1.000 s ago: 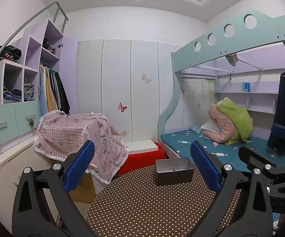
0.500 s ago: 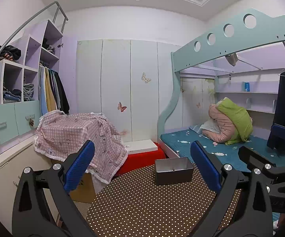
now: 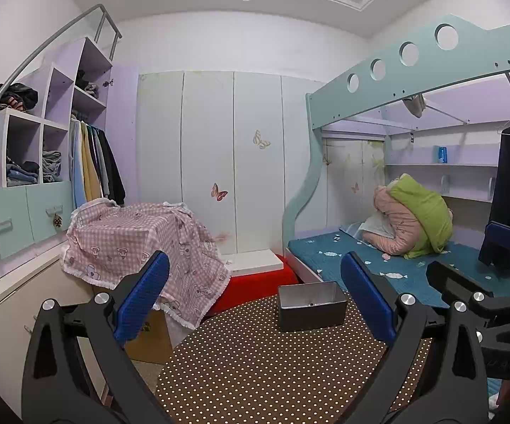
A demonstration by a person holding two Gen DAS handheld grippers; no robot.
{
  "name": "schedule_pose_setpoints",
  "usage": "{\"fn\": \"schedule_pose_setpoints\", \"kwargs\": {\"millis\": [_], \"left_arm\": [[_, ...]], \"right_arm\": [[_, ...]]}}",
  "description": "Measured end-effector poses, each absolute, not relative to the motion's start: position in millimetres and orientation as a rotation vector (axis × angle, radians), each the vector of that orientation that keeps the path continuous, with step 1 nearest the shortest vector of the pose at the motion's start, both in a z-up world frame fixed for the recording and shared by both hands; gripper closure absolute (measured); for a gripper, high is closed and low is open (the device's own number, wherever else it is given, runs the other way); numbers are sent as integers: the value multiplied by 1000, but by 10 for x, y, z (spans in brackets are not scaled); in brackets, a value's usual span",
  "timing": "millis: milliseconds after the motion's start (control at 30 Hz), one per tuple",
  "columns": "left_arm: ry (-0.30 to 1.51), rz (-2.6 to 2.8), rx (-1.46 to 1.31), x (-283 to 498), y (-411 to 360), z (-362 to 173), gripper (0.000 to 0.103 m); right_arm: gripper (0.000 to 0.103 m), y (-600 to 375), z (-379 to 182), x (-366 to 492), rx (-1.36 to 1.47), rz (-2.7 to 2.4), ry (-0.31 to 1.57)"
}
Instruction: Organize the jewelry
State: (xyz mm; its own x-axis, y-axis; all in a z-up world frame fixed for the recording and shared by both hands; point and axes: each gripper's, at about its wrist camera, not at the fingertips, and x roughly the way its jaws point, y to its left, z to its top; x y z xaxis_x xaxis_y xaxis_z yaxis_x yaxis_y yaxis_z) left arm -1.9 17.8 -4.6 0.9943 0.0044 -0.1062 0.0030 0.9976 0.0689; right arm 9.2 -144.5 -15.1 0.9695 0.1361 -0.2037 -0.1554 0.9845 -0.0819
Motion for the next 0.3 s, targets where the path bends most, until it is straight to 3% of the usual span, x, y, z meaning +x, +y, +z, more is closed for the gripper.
{"fn": "schedule_pose_setpoints", "kwargs": {"millis": [300], "left_arm": [[114, -4, 69, -5, 196, -54, 6]], "right_arm": [[7, -1437, -156, 107, -94, 141, 206]]}}
